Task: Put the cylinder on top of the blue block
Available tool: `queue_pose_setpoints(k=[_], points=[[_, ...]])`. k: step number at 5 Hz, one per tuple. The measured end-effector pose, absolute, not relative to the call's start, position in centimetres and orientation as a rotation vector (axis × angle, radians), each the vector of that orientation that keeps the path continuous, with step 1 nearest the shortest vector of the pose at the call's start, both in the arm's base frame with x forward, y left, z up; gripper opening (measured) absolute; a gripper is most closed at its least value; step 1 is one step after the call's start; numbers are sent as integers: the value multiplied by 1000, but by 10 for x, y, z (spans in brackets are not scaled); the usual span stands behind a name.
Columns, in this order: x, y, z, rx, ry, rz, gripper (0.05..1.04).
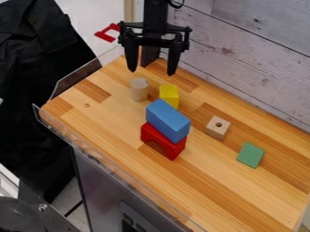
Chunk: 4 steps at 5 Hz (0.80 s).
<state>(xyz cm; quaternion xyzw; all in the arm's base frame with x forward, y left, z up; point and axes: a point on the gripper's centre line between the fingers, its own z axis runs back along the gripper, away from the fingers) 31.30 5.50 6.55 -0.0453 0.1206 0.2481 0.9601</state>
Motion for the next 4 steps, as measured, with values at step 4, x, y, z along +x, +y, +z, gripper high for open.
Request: queue_pose_setpoints(k=[4], points=[[303, 80, 48, -69, 298, 592, 1001]])
